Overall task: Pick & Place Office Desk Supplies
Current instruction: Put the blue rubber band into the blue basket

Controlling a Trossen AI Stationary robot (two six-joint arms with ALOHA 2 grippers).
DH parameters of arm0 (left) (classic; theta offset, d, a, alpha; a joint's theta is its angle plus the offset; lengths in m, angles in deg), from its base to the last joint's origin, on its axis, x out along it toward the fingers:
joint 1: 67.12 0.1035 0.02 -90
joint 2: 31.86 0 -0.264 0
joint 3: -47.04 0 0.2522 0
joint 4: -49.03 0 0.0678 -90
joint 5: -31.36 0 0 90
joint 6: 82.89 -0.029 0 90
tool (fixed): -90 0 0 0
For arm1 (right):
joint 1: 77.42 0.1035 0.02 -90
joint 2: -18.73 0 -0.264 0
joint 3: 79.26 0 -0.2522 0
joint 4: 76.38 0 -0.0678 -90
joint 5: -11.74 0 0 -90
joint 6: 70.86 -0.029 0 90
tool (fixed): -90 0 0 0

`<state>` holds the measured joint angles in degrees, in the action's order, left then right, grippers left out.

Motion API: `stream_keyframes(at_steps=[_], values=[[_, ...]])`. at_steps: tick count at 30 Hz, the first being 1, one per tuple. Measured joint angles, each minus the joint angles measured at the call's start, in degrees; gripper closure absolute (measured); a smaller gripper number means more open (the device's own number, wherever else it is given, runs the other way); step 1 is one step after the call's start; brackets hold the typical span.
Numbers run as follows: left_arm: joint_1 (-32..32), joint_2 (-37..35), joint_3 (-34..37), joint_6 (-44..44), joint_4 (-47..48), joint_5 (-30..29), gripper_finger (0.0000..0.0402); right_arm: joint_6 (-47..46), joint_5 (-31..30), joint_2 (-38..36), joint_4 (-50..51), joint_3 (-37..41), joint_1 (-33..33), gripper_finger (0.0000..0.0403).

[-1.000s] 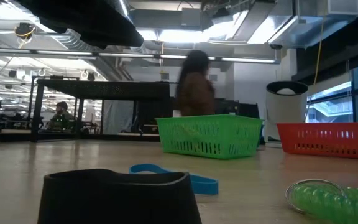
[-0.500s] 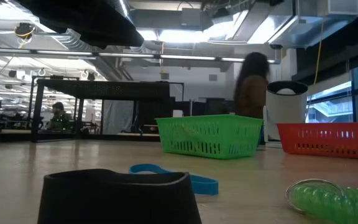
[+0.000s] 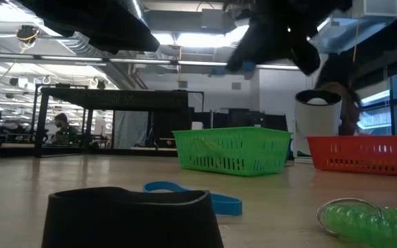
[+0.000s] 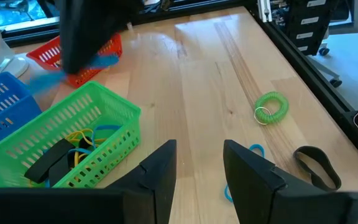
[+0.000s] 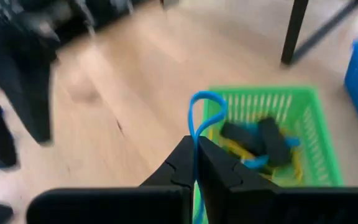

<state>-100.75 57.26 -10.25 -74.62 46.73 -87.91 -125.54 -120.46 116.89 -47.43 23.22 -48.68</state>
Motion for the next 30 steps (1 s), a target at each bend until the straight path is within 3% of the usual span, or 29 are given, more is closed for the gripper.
stream_keyframes(at_steps=[19, 25, 30], values=[[0.0, 0.0, 0.0, 0.0, -0.4, 0.5, 0.0274, -0.4, 1.2, 6.0, 3.3, 0.0, -4.8, 0.0389], [0.0, 0.0, 0.0, 0.0, -0.4, 0.5, 0.0274, -0.4, 5.5, 6.0, 4.2, 0.0, -6.0, 0.0389], [0.0, 0.0, 0.0, 0.0, -0.4, 0.5, 0.0274, -0.6, 5.7, 6.6, 4.8, 0.0, -6.7, 0.0389]])
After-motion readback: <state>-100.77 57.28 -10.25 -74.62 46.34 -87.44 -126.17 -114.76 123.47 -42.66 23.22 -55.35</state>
